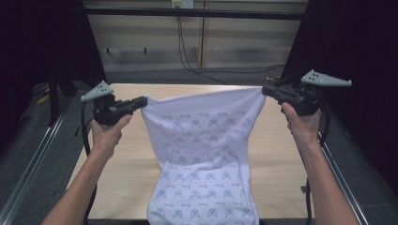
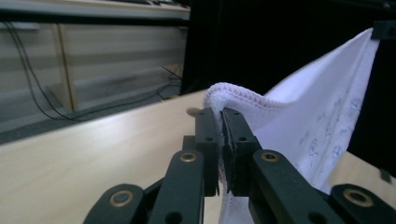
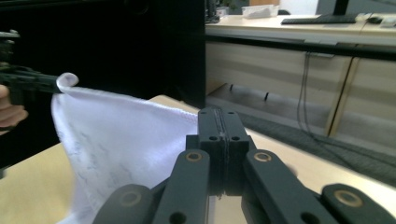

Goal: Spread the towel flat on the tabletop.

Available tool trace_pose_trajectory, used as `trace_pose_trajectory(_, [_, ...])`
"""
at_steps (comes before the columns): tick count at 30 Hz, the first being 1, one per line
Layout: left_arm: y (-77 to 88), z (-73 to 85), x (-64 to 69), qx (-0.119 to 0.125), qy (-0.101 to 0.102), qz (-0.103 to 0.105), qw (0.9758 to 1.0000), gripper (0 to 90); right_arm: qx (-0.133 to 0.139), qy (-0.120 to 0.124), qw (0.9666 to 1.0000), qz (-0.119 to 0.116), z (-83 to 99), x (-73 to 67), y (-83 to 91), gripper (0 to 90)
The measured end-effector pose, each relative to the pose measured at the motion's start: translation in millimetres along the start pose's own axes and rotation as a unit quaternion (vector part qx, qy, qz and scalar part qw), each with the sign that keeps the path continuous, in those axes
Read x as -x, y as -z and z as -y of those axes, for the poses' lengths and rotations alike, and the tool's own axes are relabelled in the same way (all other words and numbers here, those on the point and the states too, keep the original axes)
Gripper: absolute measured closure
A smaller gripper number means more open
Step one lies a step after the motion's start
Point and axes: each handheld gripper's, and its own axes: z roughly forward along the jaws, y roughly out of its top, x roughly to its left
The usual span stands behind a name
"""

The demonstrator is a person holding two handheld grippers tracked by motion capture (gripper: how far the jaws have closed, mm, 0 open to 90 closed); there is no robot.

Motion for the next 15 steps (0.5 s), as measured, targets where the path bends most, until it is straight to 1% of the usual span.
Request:
trace_pose_trajectory(1, [-2.2, -6.4, -4.1, 0.001, -0.001, -0.005, 1.0000, 86.0, -0.001, 0.004, 1.0000, 0.003, -6.3, 2.1, -6.5, 90.0])
trace_pose_trajectory(3, [-9.8, -16.8, -12.1, -0.005, -0.002, -0.023, 0.9997, 86.0, -0.005, 0.010, 0.9999, 0.009, -16.5, 7.8, -21.2, 90.0])
trace_pose_trajectory(4, [-14.9, -20.5, -17.3, -0.006, 0.001, -0.026, 0.9996, 85.9, -0.007, 0.011, 0.9998, 0.015, -20.5, 11.8, -29.2, 90.0])
trace_pose_trajectory(6, [-28.7, -23.8, -29.1, -0.011, 0.007, -0.032, 0.9994, 85.8, -0.016, 0.015, 0.9991, 0.035, -25.4, 21.6, -46.9, 90.0])
trace_pose_trajectory(7, [-37.3, -22.7, -35.9, -0.014, 0.017, -0.031, 0.9993, 85.6, -0.022, 0.009, 0.9988, 0.043, -25.9, 28.2, -56.3, 90.0])
trace_pose_trajectory(8, [-48.3, -18.6, -45.2, -0.024, 0.028, -0.034, 0.9987, 85.0, -0.029, 0.005, 0.9983, 0.050, -24.8, 34.4, -65.3, 89.9])
trace_pose_trajectory(9, [-56.2, -13.9, -50.8, -0.029, 0.035, -0.047, 0.9979, 80.4, -0.049, 0.003, 0.9967, 0.065, -20.6, 42.5, -77.1, 88.2])
trace_pose_trajectory(10, [-60.5, -9.6, -54.4, -0.035, 0.036, -0.061, 0.9969, 74.1, -0.068, -0.003, 0.9946, 0.078, -14.3, 48.6, -85.7, 81.6])
trace_pose_trajectory(11, [-64.6, -3.5, -59.8, -0.041, 0.045, -0.074, 0.9954, 68.8, -0.084, -0.003, 0.9921, 0.093, -8.6, 52.4, -91.1, 75.7])
trace_pose_trajectory(12, [-66.2, 2.5, -65.3, -0.044, 0.060, -0.077, 0.9943, 66.2, -0.097, -0.004, 0.9887, 0.114, -0.1, 56.3, -96.1, 73.4])
trace_pose_trajectory(13, [-66.4, 9.0, -69.6, -0.048, 0.067, -0.077, 0.9936, 64.1, -0.098, -0.016, 0.9885, 0.113, 9.2, 60.7, -97.5, 71.6])
trace_pose_trajectory(14, [-66.2, 15.3, -71.9, -0.055, 0.071, -0.075, 0.9931, 63.6, -0.098, -0.028, 0.9890, 0.108, 18.5, 64.1, -97.6, 69.2])
trace_pose_trajectory(15, [-65.3, 22.0, -72.5, -0.066, 0.067, -0.073, 0.9929, 64.0, -0.106, -0.027, 0.9882, 0.108, 27.6, 64.9, -97.1, 69.2])
